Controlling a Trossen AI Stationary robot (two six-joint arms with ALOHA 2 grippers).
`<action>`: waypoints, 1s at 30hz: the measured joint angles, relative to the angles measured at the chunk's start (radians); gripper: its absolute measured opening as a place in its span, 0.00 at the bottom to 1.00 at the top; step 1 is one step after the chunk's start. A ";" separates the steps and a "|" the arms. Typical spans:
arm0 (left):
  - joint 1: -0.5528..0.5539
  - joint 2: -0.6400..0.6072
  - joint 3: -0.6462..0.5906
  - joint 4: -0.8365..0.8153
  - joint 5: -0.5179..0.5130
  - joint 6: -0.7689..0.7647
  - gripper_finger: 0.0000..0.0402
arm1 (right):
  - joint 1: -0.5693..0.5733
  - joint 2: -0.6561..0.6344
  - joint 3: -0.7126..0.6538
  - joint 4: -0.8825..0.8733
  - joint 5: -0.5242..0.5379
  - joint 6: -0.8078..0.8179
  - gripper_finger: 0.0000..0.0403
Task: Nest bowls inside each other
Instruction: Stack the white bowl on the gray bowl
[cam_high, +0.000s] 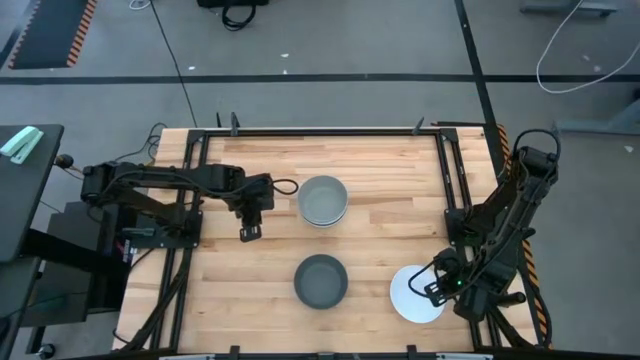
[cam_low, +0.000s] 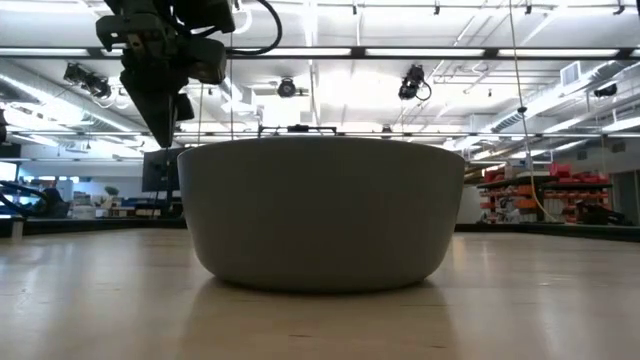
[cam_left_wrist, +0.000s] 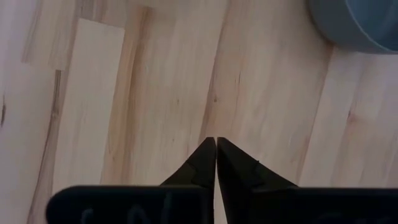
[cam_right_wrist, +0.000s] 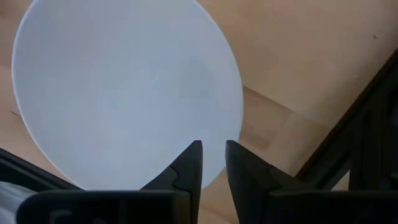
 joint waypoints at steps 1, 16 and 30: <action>0.000 0.000 0.000 0.003 0.000 0.000 0.05 | 0.000 0.000 0.000 0.000 0.000 0.000 0.20; 0.000 0.000 0.000 0.011 -0.003 0.002 0.07 | -0.001 0.000 0.000 -0.052 -0.019 0.015 0.20; 0.000 0.000 0.000 0.015 -0.003 0.001 0.07 | -0.001 0.000 -0.093 0.041 -0.019 0.010 0.20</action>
